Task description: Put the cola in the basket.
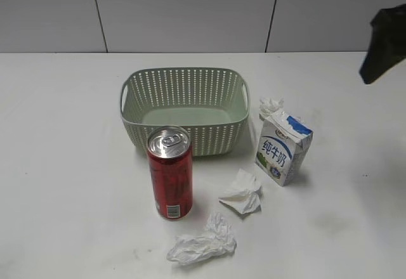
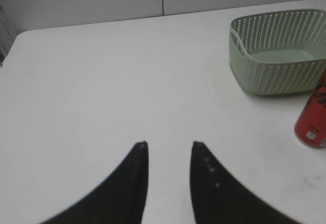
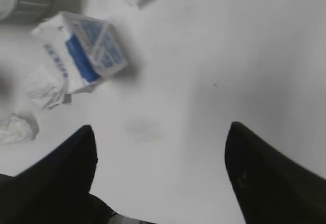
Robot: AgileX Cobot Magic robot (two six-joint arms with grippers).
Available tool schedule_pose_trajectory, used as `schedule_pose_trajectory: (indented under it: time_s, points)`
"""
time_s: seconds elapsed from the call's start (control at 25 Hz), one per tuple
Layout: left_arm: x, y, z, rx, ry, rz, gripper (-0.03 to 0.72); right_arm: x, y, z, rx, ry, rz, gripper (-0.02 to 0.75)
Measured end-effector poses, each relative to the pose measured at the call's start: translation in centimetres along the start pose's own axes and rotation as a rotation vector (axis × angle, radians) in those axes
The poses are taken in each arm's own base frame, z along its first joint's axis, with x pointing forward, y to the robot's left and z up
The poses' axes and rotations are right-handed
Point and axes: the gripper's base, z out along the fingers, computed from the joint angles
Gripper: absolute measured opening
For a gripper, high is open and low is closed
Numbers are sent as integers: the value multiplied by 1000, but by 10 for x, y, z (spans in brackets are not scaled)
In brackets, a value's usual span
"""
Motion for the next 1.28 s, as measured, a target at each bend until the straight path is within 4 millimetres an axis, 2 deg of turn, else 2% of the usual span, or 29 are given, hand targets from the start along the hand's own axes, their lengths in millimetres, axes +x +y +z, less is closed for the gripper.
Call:
schedule_pose_trajectory:
  time_s: [0.12,0.28,0.48,0.6,0.68,0.84,0.96,1.28]
  points:
    - [0,0,0,0,0,0,228,-9,40,5,-34,1,-99,590]
    - [0,0,0,0,0,0,228,-14,105,17,-86,19,-227,590]
    - [0,0,0,0,0,0,228,-2,187,38,-144,59,-394,590]
    - [0,0,0,0,0,0,228,7,225,50,-170,79,-473,592]
    - [0,0,0,0,0,0,228,13,242,58,-181,98,-503,601]
    - [0,0,0,0,0,0,228,20,257,83,-174,156,-523,625]
    - [0,0,0,0,0,0,228,21,258,102,-153,195,-519,627]
    - [0,0,0,0,0,0,228,22,258,132,-116,256,-515,629]
